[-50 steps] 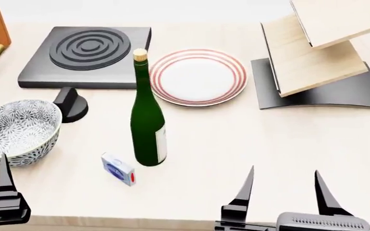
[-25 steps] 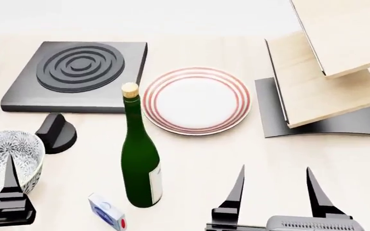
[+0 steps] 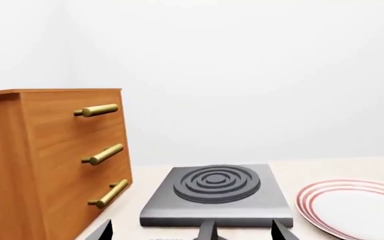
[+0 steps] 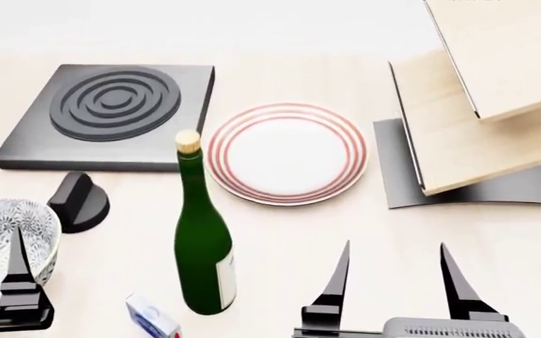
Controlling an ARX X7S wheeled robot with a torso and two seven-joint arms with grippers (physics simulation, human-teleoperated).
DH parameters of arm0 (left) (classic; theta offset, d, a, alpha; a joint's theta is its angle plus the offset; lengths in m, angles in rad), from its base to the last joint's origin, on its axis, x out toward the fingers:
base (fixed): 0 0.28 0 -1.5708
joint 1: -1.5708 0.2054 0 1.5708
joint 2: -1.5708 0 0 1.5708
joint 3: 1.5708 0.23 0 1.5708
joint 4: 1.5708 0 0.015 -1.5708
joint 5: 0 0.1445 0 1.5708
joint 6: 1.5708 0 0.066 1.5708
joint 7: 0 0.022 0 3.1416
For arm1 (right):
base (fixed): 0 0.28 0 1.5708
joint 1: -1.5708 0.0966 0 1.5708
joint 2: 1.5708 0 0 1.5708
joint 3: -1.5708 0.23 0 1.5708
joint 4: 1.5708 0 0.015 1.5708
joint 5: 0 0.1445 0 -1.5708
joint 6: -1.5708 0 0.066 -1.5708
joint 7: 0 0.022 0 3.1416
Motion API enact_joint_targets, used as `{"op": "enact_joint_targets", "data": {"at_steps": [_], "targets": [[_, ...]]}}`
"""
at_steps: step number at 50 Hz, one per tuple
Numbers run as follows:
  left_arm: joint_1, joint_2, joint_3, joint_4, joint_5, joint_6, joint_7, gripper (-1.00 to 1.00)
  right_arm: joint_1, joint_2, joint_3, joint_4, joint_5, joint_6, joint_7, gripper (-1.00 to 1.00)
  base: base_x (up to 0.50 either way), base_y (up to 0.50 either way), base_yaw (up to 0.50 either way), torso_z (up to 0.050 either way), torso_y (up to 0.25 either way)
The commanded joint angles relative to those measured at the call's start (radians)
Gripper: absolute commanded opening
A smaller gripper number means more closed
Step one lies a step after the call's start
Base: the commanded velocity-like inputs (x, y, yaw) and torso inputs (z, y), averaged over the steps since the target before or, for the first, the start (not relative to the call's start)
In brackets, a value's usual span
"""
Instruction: Pick up the akita bowl and put it on the plate.
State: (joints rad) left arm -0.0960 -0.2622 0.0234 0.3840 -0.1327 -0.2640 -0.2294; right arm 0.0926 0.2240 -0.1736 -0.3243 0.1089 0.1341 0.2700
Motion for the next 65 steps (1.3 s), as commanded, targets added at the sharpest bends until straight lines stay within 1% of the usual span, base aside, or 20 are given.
{"op": "enact_joint_targets", "data": {"at_steps": [1, 65], "targets": [[-0.001, -0.006, 0.005, 0.003, -0.002, -0.001, -0.005, 1.0, 0.0, 0.005, -0.01, 0.0, 0.001, -0.005, 0.005, 1.0, 0.08, 0.0, 0.0, 0.0, 0.0], [0.001, -0.022, 0.029, -0.021, -0.019, 0.02, -0.028, 1.0, 0.008, 0.022, -0.061, 0.028, 0.02, -0.026, 0.024, 1.0, 0.08, -0.02, 0.0, 0.0, 0.0]]}}
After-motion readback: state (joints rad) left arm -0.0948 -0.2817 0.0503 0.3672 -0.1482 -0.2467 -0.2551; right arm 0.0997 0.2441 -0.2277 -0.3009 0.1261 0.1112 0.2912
